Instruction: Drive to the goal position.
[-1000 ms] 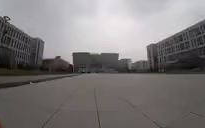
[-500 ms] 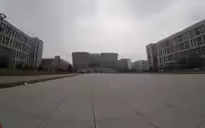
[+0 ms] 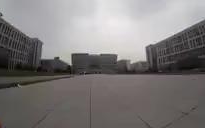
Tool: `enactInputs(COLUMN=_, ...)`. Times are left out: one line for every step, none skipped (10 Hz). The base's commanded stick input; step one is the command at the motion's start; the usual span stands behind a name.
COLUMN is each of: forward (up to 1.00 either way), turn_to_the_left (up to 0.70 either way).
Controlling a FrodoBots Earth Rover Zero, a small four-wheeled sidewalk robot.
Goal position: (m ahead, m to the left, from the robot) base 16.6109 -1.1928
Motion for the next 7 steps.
enactInputs(forward=0.70, turn_to_the_left=-0.01)
enactInputs(forward=0.70, turn_to_the_left=-0.01)
enactInputs(forward=0.70, turn_to_the_left=-0.01)
enactInputs(forward=0.70, turn_to_the_left=-0.01)
enactInputs(forward=0.70, turn_to_the_left=-0.01)
enactInputs(forward=0.70, turn_to_the_left=-0.01)
enactInputs(forward=0.70, turn_to_the_left=-0.01)
